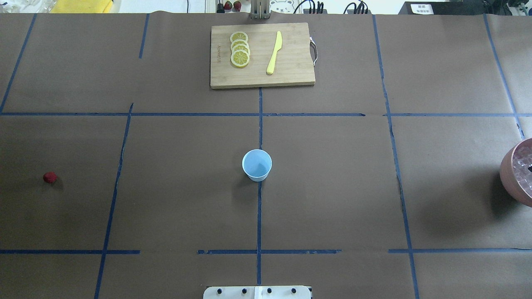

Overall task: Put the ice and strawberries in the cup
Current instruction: 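Lower the right gripper into the bowl and pinch one ice cube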

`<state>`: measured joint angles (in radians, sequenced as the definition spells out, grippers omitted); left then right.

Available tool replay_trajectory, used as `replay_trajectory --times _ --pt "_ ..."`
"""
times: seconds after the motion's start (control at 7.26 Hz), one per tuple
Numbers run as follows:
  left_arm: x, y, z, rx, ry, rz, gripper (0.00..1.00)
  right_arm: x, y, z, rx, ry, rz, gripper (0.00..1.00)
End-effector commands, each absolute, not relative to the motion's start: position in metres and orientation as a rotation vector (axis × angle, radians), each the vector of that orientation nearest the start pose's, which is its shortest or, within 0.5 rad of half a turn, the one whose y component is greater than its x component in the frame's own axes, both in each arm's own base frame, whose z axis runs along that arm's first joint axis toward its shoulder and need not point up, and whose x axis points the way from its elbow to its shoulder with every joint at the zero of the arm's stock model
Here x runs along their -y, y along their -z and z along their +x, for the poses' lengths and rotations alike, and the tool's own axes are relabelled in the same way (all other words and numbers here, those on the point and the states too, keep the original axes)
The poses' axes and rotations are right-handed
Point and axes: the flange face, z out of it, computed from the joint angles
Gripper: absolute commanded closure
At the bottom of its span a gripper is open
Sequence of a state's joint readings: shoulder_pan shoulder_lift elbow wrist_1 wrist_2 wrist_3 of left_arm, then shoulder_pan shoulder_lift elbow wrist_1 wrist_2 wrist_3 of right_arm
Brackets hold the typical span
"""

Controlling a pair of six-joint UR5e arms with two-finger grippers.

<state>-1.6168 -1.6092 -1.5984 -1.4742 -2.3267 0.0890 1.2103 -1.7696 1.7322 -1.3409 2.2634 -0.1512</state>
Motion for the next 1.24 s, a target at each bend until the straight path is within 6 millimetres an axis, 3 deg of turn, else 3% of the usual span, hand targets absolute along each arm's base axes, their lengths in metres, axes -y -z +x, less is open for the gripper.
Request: replay_trajectory --times 0.0,1.1 --pt "0.5017 -0.6353 -0.0881 -0.756 -0.03 0.025 0.0 0.4133 -0.6525 -0.0807 0.716 0.552 0.107 0.49" --pt "0.5024 -0.6265 -0.0882 -0.755 -0.035 0.04 0.0 0.4149 -0.6507 -0.0839 0.715 0.554 0.107 0.49"
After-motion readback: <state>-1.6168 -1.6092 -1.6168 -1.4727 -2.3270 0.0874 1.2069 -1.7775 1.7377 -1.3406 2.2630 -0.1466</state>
